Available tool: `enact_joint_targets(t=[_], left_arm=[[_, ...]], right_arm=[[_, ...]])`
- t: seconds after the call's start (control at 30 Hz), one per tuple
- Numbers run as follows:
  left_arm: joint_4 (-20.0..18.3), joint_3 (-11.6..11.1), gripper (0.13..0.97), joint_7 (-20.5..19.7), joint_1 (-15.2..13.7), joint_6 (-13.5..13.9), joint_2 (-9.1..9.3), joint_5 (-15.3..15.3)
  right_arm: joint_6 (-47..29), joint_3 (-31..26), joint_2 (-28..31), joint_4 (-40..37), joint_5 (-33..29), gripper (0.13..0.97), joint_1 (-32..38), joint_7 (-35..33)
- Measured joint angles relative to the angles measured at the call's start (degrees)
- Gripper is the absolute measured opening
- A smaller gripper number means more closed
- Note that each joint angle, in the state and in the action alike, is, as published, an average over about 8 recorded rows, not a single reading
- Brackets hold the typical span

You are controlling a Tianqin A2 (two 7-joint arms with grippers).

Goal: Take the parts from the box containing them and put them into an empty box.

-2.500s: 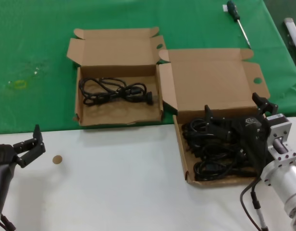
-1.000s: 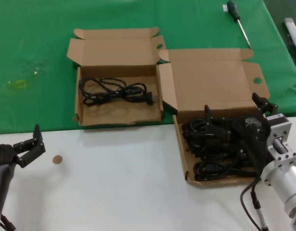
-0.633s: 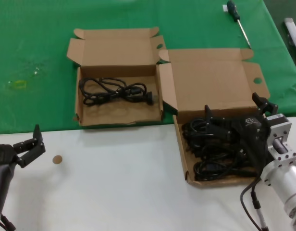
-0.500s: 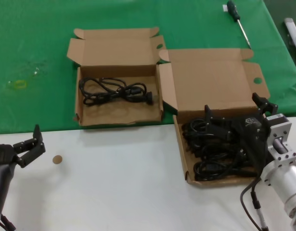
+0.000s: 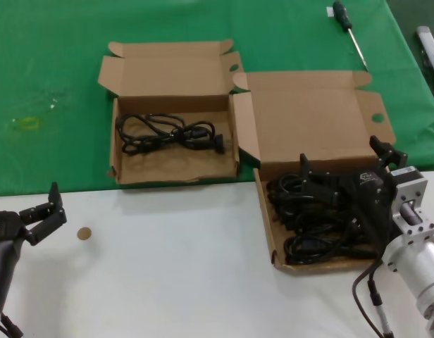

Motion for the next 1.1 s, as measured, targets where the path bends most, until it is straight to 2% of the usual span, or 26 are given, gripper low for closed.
enact_joint_targets(t=[1.1], left_arm=[[0.0, 0.0, 0.966, 0.0, 0.0, 0.0, 0.00, 0.0]], right_arm=[[0.0, 0.0, 0.0, 0.0, 0.0, 0.966, 0.0, 0.0]])
